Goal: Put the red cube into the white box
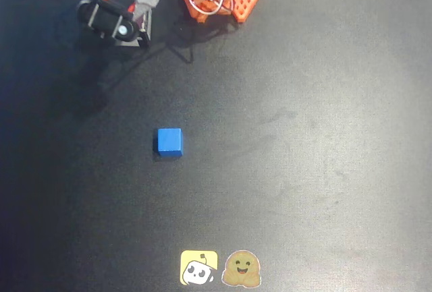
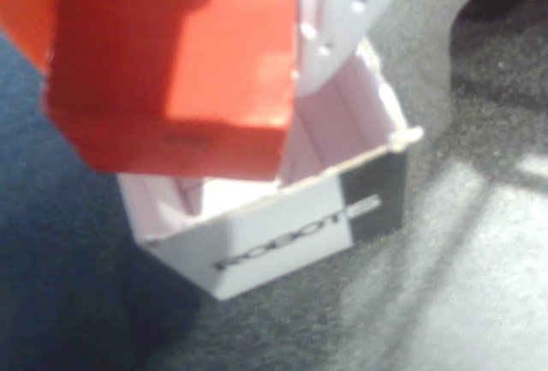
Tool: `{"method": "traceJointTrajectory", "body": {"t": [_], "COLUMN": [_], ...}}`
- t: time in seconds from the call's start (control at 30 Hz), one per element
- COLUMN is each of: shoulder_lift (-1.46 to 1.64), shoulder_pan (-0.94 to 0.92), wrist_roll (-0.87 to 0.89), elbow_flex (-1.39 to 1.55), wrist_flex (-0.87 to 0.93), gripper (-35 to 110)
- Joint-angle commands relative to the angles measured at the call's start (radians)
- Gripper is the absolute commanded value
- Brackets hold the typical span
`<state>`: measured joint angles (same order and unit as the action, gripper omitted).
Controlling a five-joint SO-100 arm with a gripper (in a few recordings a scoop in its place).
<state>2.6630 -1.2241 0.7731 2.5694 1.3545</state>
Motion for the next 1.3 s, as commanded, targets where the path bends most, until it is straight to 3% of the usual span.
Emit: {"method": "traceJointTrajectory", "body": {"t": [0.0,0.37,0.63,1.27], "shoulder_lift": [0.020,0.207,0.224,0.336], "shoulder_pan": [-0.015,-0.029,0.075,0.066], "wrist_roll": [-0.002,0.046,0.147,0.164], "elbow_flex": [-0.009,-0.002,-0.106,-0.080], "wrist_flex": [0.005,0.043,0.169,0.195], "gripper": [0,4,4,11]}}
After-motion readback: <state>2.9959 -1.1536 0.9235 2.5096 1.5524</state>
